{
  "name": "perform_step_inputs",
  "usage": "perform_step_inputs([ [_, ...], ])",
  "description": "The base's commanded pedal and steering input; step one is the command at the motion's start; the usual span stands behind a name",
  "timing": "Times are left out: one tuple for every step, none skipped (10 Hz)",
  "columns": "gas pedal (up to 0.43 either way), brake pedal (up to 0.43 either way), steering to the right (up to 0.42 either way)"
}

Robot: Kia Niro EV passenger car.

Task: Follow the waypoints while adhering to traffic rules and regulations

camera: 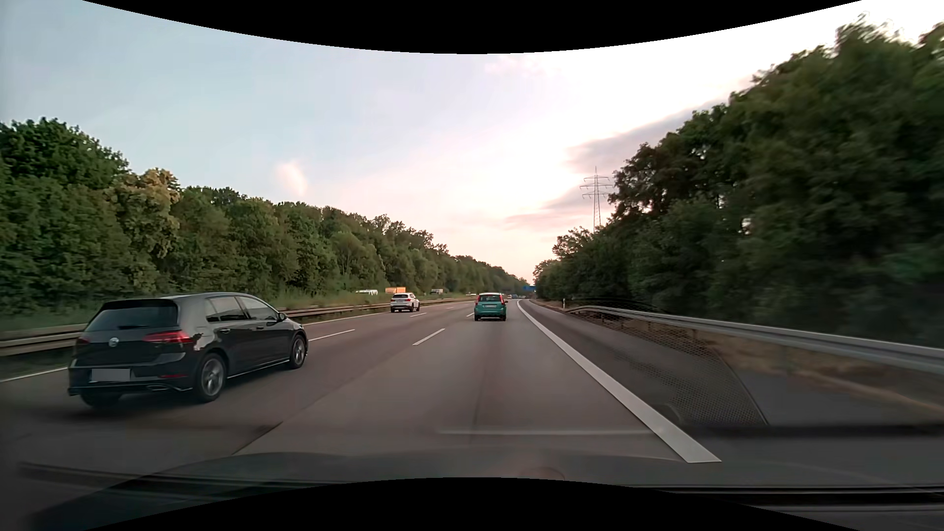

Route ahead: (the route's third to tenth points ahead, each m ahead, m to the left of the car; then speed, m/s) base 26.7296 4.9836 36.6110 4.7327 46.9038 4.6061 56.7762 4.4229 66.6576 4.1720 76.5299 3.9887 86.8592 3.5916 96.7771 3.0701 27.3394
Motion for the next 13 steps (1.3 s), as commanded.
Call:
perform_step_inputs([
  [0.228, 0.0, 0.0],
  [0.228, 0.0, 0.0],
  [0.228, 0.0, 0.0],
  [0.22, 0.0, 0.0],
  [0.22, 0.0, 0.0],
  [0.22, 0.0, 0.0],
  [0.197, 0.0, 0.0],
  [0.189, 0.0, 0.0],
  [0.189, 0.0, 0.0],
  [0.189, 0.0, 0.0],
  [0.189, 0.0, 0.0],
  [0.189, 0.0, 0.0],
  [0.189, 0.0, 0.0],
])
